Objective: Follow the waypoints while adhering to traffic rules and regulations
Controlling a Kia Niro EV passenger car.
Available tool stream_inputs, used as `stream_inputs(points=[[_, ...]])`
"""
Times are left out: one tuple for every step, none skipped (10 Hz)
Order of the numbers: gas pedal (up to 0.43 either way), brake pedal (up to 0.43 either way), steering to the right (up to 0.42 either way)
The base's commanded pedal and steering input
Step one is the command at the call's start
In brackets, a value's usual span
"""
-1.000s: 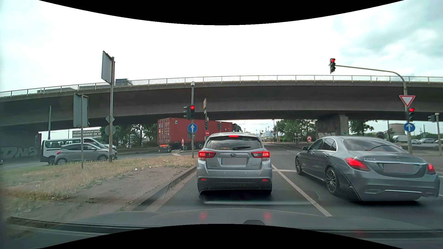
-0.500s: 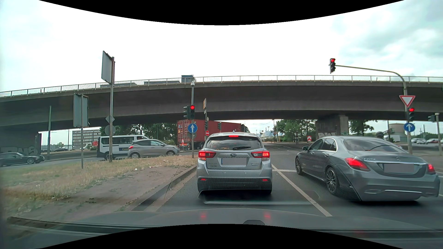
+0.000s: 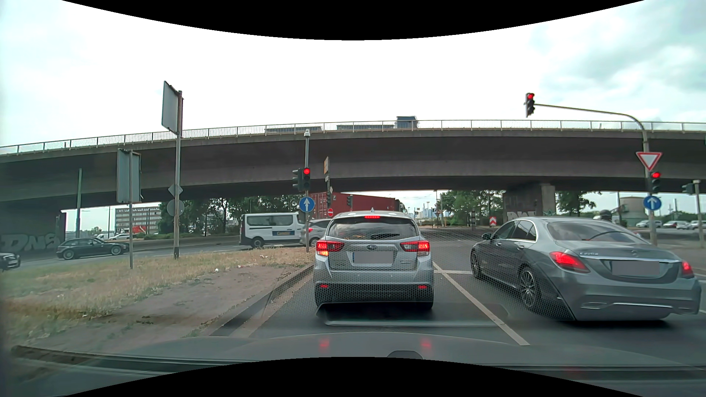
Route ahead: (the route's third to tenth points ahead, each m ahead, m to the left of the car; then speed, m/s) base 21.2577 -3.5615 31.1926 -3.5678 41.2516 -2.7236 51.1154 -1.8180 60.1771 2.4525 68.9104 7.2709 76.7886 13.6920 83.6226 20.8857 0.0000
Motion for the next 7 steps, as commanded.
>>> stream_inputs(points=[[0.0, 0.256, -0.001], [0.0, 0.256, -0.001], [0.0, 0.256, -0.001], [0.0, 0.262, -0.001], [0.0, 0.262, -0.001], [0.0, 0.256, -0.001], [0.0, 0.256, -0.001]])
